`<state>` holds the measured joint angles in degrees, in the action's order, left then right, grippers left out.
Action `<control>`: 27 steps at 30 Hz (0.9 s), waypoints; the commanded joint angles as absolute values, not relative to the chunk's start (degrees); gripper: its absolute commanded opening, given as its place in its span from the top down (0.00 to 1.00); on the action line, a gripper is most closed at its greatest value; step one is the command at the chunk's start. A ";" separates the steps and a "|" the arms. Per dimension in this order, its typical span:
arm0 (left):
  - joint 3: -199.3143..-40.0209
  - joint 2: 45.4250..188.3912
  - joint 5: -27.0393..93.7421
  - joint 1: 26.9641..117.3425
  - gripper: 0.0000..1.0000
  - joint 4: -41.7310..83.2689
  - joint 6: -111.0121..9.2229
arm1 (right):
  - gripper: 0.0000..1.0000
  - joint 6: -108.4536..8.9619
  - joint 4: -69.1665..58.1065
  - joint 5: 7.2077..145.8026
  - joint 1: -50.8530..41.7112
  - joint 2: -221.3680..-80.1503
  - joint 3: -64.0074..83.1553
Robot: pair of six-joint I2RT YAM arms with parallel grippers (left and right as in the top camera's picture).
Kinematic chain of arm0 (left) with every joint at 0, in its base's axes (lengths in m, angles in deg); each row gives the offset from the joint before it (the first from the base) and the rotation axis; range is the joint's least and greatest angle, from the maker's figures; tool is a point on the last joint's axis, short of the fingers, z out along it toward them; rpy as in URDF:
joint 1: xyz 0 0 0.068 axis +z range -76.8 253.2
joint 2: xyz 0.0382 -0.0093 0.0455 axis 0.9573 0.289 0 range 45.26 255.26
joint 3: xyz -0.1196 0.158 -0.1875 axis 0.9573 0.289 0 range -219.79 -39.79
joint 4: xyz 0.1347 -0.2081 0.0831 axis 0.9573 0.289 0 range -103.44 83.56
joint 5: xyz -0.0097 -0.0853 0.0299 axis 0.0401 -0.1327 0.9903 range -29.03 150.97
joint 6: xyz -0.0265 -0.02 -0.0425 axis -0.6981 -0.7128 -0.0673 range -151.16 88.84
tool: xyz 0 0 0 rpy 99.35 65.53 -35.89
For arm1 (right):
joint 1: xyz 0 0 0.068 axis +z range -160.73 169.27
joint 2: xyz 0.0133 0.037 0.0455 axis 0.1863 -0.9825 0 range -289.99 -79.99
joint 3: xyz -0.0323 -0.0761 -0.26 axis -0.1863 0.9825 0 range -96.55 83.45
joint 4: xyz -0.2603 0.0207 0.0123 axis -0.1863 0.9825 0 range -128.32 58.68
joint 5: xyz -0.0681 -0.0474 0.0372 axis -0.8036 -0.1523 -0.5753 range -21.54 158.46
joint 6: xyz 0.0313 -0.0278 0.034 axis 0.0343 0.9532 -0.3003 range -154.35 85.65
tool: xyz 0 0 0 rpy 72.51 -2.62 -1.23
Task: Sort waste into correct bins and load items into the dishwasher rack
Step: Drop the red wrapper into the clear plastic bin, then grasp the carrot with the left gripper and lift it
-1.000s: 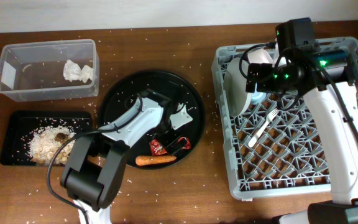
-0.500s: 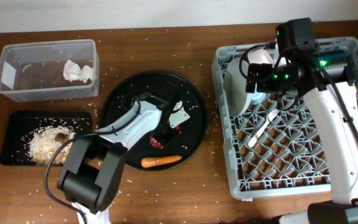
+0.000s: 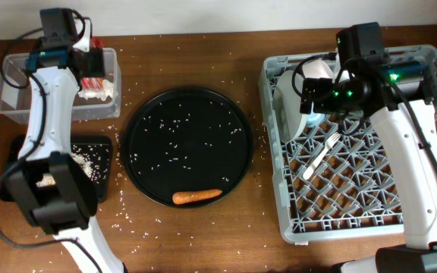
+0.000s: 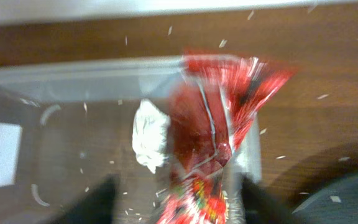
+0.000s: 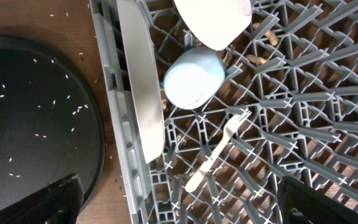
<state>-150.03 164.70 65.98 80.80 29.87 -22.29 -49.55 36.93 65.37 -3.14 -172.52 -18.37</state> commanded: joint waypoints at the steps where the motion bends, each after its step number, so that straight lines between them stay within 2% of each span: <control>1: -151.75 164.76 66.16 80.49 0.01 30.40 -22.99 | 0.01 -49.61 36.93 65.43 -3.29 -172.30 -18.35; 6: -165.13 158.05 55.56 78.66 0.01 50.86 -22.99 | 0.01 -49.61 36.99 65.46 -3.29 -172.30 -18.35; 9: -165.37 154.95 53.24 73.24 0.01 66.33 -22.93 | 0.01 -49.61 38.24 65.43 -3.29 -172.30 -18.35; 11: -162.20 154.93 53.22 68.80 0.01 71.14 -20.48 | 0.01 -49.61 38.28 65.41 -3.29 -172.30 -18.35; 15: -137.28 154.93 52.80 54.66 0.02 65.35 -16.46 | 0.01 -49.61 37.34 65.43 -3.29 -172.30 -18.35; 17: -130.33 154.93 52.80 52.32 0.02 62.99 -15.26 | 0.02 -49.61 37.43 65.41 -3.29 -172.30 -18.35; 27: -111.25 154.93 50.18 50.09 0.03 52.10 -14.75 | 0.01 -49.61 37.69 65.41 -3.29 -172.30 -18.35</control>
<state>-113.55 155.50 51.95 50.33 53.48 -15.72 -49.55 37.67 65.37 -3.14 -172.52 -18.35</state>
